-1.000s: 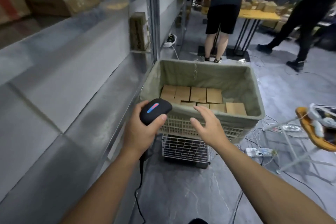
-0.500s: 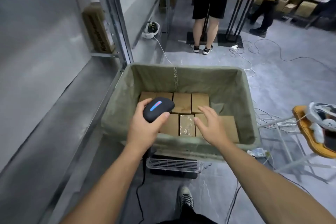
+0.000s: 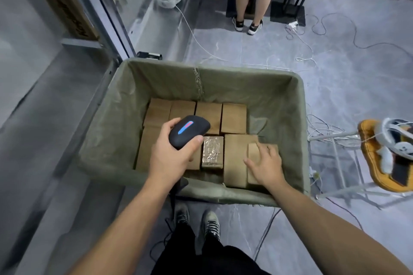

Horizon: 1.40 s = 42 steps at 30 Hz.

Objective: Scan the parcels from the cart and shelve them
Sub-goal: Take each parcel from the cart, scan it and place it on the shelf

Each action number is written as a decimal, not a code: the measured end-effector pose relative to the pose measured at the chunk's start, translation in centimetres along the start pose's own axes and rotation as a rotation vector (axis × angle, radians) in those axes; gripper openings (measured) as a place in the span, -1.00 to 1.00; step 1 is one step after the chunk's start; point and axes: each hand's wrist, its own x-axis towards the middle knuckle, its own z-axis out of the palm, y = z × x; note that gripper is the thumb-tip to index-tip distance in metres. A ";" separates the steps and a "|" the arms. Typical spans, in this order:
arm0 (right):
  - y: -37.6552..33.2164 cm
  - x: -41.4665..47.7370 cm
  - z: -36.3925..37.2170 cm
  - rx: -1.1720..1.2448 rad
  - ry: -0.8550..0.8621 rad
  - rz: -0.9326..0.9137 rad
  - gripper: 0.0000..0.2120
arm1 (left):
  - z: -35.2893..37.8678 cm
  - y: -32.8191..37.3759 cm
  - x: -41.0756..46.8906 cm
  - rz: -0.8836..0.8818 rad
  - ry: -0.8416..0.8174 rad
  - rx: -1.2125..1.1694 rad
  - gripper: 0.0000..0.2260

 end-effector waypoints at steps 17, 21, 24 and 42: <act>-0.6 3.1 2.5 -0.091 -0.078 0.348 -0.12 | 0.4 -3.1 2.9 -0.150 -0.088 -0.031 -0.47; -1.7 2.9 2.2 0.122 0.015 0.165 -0.16 | 0.0 -2.6 3.4 -0.140 -0.079 -0.051 -0.54; -2.3 2.6 2.7 0.278 -0.003 0.050 -0.18 | -0.3 -2.3 3.7 -0.133 -0.070 -0.073 -0.60; -1.6 2.4 3.7 0.200 -0.143 0.108 -0.27 | -0.4 -2.0 3.5 -0.140 -0.065 -0.132 -0.51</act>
